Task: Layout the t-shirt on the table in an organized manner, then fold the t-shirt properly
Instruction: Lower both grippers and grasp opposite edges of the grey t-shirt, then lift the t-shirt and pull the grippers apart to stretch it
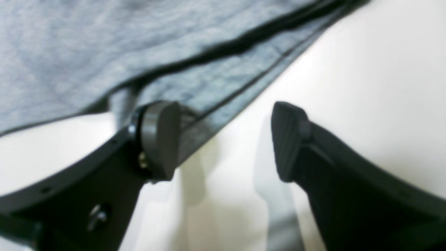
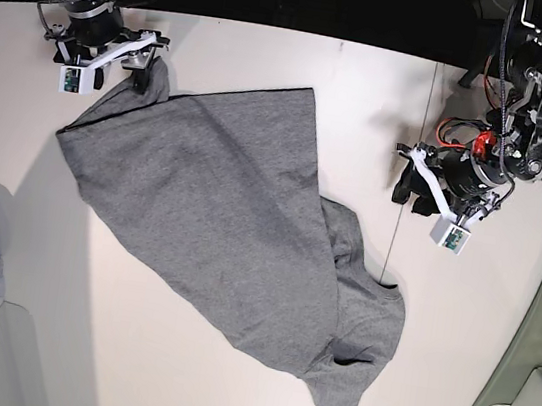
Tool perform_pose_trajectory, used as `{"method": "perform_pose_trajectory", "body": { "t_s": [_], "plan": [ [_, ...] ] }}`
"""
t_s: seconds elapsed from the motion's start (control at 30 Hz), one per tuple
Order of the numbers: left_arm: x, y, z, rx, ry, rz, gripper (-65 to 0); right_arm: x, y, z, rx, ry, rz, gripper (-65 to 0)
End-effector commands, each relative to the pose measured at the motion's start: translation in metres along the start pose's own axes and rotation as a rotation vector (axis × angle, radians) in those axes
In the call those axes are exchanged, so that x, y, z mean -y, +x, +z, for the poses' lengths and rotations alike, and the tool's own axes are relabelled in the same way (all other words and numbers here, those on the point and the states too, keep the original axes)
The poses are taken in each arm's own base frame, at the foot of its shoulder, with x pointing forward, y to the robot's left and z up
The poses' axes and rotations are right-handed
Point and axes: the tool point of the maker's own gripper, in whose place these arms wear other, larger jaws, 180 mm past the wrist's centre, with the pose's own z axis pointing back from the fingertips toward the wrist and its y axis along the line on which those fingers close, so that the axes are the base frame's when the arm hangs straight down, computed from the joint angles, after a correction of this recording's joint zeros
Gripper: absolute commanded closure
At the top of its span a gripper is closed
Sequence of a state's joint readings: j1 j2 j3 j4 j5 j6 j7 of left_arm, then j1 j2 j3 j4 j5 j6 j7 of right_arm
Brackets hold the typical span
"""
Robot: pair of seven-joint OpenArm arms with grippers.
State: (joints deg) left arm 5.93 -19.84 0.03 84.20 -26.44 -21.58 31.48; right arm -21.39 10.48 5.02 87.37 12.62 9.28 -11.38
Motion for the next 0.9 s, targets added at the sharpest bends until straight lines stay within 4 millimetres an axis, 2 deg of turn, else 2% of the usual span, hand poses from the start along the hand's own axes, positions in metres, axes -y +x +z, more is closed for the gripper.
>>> {"method": "perform_pose_trajectory", "body": {
  "t_s": [0.0,0.1,0.27,0.5,0.67,0.7,0.73,0.8,0.87],
  "plan": [
    [-0.006,0.022,-0.002,0.064,0.005,0.003,-28.5,-0.005,0.008,0.000,0.031,0.015,-0.008,-40.4],
    [-0.009,0.029,-0.018,0.069,0.002,0.053,-28.5,-0.015,0.007,-0.001,0.034,0.024,-0.036,-40.4],
    [0.011,0.043,-0.043,0.086,-0.068,0.137,-28.5,-0.020,0.006,-0.002,0.033,0.023,-0.035,-40.4],
    [0.028,0.027,-0.081,0.009,-0.102,0.261,-28.4,-0.021,0.004,-0.002,0.027,0.019,-0.028,-40.3],
    [0.042,0.025,-0.092,-0.009,-0.133,0.292,-27.0,-0.021,0.006,-0.003,0.032,0.019,-0.028,-39.9],
    [0.044,0.025,-0.093,-0.011,-0.138,0.292,-22.0,-0.021,0.007,-0.003,0.034,0.019,-0.027,-37.3],
    [0.047,0.024,-0.093,-0.016,-0.146,0.285,-15.0,-0.021,0.009,-0.004,0.039,0.019,-0.027,-31.9],
    [0.050,0.022,-0.092,-0.024,-0.166,0.261,-1.7,-0.020,0.016,-0.007,0.052,0.017,-0.016,-16.0],
    [0.054,0.020,-0.090,-0.035,-0.199,0.239,0.0,-0.018,0.024,-0.010,0.063,0.001,0.041,-1.2]
  ]
}}
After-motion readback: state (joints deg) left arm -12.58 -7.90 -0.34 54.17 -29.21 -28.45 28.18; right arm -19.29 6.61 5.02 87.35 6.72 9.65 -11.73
